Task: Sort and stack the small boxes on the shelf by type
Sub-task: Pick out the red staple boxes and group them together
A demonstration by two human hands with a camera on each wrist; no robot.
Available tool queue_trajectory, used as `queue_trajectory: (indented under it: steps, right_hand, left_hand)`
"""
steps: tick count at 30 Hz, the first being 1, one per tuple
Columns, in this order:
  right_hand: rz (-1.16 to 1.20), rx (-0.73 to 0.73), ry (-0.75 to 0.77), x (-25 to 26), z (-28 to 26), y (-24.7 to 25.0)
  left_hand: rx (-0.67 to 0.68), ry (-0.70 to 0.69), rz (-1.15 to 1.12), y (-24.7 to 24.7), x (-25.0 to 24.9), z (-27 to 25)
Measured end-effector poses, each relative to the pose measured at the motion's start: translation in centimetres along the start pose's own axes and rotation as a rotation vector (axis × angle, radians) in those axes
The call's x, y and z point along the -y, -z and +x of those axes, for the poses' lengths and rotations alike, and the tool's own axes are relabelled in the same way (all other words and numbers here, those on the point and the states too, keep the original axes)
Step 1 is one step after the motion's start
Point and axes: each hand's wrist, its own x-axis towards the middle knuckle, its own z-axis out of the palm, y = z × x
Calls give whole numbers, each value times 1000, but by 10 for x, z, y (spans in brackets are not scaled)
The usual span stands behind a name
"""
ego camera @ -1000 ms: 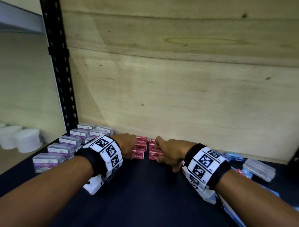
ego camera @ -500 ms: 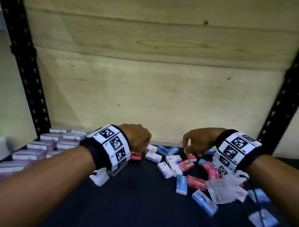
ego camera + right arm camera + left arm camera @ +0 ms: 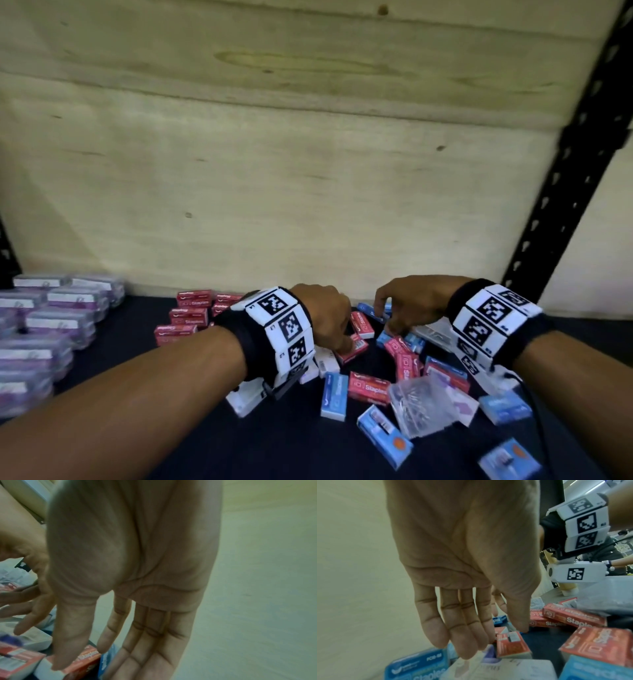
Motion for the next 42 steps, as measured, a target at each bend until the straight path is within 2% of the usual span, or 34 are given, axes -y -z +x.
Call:
queue_trajectory:
  steps: [9, 14, 21, 28, 34, 38, 42]
  right_hand:
    - [-121, 95, 120, 16, 32, 7]
    - [-105, 124, 146, 13, 42, 7]
    - [-80, 51, 149, 13, 45, 1]
    - [95, 10, 87, 4, 31, 10]
    - [60, -65, 19, -1, 10, 16]
    - [42, -78, -9, -2, 0, 18]
    - [60, -91, 28, 6, -9, 23]
  left_hand:
    - [64, 28, -38, -7, 0, 18]
    - [80, 15, -92, -8, 2, 18]
    - [14, -10, -33, -7, -3, 15]
    - [-82, -47, -12, -7, -7, 3]
    - [-98, -85, -24, -4, -4, -8]
    - [-89, -91, -94, -3, 11, -12]
    - [-149, -111, -184, 7, 31, -31]
